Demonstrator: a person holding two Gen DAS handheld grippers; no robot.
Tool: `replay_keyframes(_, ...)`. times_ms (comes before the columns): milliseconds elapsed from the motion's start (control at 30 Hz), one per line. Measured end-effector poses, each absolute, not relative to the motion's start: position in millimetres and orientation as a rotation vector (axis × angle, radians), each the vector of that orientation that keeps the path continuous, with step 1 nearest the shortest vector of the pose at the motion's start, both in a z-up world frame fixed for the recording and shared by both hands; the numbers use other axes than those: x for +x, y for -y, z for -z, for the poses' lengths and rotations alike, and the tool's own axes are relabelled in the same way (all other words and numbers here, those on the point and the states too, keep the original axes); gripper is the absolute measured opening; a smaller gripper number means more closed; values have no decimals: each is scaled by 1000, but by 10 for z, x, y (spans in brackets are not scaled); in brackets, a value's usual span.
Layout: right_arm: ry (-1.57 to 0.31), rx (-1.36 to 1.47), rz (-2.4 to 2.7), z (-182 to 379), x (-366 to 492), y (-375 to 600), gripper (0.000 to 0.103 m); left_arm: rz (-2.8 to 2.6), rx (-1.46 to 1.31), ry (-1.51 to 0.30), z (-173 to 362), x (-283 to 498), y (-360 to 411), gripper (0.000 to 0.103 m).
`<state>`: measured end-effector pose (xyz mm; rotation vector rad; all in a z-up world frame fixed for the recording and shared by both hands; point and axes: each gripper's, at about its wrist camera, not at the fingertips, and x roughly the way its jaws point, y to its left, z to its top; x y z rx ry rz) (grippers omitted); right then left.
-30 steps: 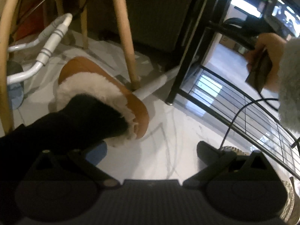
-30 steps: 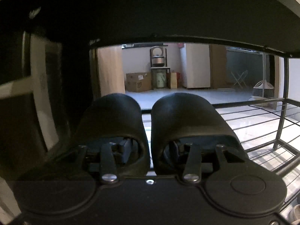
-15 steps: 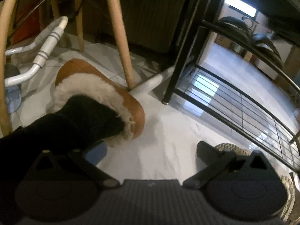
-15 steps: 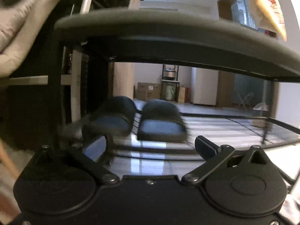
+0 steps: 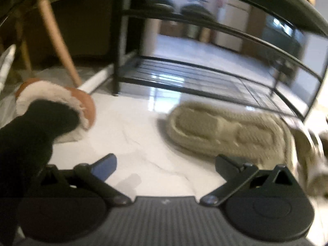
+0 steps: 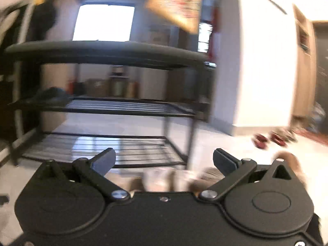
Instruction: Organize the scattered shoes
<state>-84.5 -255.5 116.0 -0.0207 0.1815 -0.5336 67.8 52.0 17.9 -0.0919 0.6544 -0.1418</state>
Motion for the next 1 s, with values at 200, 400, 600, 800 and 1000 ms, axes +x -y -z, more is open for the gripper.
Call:
replay_keyframes(200, -132, 66, 736, -722, -1259, 2950, 103, 182, 86, -591, -263, 317, -160, 102)
replay_keyframes(400, -196, 236, 733, -411, -1255, 3302, 103, 58, 178, -715, -247, 378, 151, 102)
replay_keyframes(600, -263, 404, 705, -299, -1220, 3546, 103, 23, 213, -790, -300, 458, 435, 102)
replay_keyframes(800, -239, 463, 696, -263, -1223, 3643, 103, 51, 246, -811, -321, 480, 652, 102)
replay_keyframes(1000, -240, 508, 705, -242, -1240, 3725, 103, 75, 273, -823, -276, 492, 818, 102)
